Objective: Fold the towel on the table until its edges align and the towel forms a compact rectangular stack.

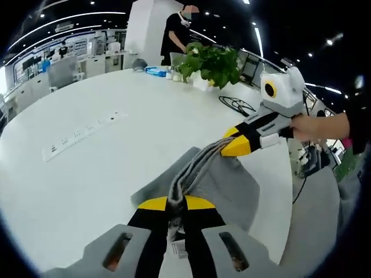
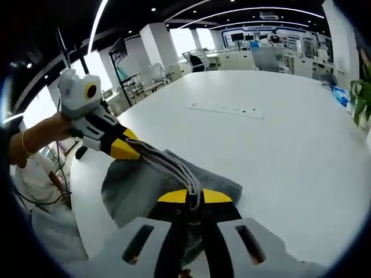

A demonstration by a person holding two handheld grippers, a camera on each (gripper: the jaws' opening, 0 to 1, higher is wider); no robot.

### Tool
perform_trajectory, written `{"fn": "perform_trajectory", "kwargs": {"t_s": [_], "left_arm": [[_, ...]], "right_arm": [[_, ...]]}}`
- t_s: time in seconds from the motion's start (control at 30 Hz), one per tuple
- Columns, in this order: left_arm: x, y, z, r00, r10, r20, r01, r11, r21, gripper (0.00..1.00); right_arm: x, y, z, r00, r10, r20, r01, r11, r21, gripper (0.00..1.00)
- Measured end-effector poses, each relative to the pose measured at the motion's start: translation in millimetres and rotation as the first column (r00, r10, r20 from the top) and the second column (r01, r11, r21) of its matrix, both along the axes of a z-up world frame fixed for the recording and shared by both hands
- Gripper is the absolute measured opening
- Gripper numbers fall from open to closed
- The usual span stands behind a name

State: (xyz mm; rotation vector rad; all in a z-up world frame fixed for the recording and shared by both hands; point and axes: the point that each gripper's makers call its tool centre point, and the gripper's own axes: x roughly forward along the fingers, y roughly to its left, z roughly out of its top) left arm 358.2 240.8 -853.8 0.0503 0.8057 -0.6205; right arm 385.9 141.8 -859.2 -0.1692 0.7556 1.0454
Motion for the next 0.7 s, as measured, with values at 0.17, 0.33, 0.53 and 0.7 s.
{"fn": "perform_trajectory", "kwargs": {"t_s": [0.17,0.33,0.53,0.7], "left_arm": [[6.4,5.3,-19.3,1.0,0.005,-0.025,-0.004,1.0,0.018,0.11],[10.7,7.2,-32.0,1.0,0.0,-0.012,0.001,0.999,0.051,0.14],[17.4,16.4,-29.8,1.0,0.024,0.019,-0.025,0.998,0.053,0.17],[24.2,39.3,-25.0,0.994,0.098,0.043,-0.1,0.994,0.048,0.16]], "right_arm": [[4.6,4.0,-13.9,1.0,0.029,0.007,-0.028,0.999,-0.03,0.05],[11.1,3.6,-22.8,1.0,0.027,0.006,-0.026,0.999,-0.048,0.06],[21.1,-5.4,-27.4,1.0,-0.012,0.007,0.013,0.998,-0.057,0.1],[26.6,-12.9,-30.4,0.999,-0.025,0.026,0.027,0.997,-0.079,0.12]]}}
